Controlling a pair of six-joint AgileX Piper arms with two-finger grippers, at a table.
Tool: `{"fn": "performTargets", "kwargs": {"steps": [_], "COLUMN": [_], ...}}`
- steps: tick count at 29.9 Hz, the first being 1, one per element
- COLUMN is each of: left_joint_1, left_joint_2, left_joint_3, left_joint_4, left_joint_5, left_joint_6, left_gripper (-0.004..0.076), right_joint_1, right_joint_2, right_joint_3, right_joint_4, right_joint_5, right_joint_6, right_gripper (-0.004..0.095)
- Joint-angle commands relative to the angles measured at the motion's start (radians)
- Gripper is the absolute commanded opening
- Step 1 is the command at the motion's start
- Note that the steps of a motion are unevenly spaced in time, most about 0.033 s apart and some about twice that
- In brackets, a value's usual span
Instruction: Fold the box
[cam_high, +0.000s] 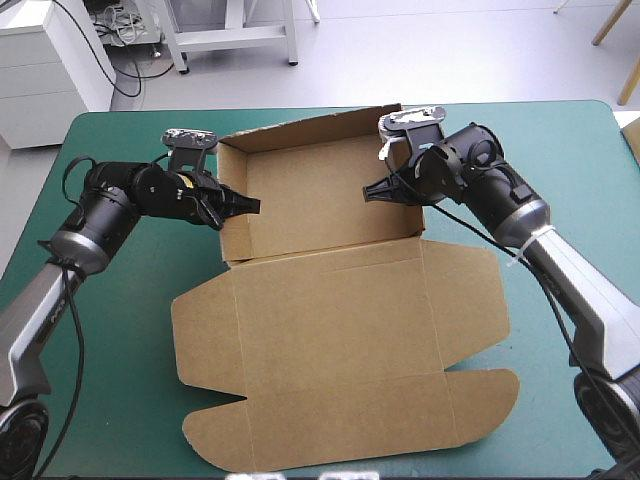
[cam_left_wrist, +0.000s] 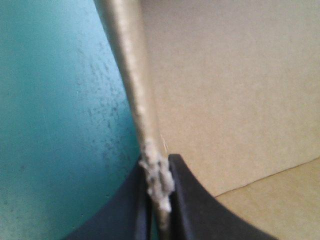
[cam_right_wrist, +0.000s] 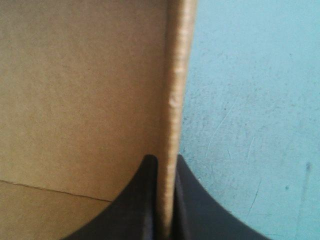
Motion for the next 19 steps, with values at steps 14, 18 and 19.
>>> {"fn": "performTargets", "kwargs": {"steps": [14,18,19], "left_joint_1": [-0.016,-0.016,-0.016], "left_joint_2": [0.225,0.268,0.277], "left_joint_3": [-0.038,-0.04,-0.04], "left_joint_4": [-0.021,-0.026,-0.028], "left_joint_5": [-0.084,-0.106,-0.11], "left_joint_6": [0.028,0.031,0.046], "left_gripper": [-0.0008,-0.0008,-0.0008], "right_joint_1": [-0.14,-0.162,-0.165], "right_joint_2": [0.202,0.263,0.276], "right_joint_3": [-0.03,-0.03,-0.03], "right_joint_4": [0.149,0.152,0.152], "right_joint_5": [-0.021,-0.021,-0.021], "right_joint_6": [-0.159,-0.178,-0.183], "right_gripper": [-0.0021,-0.0021,-0.0021]}}
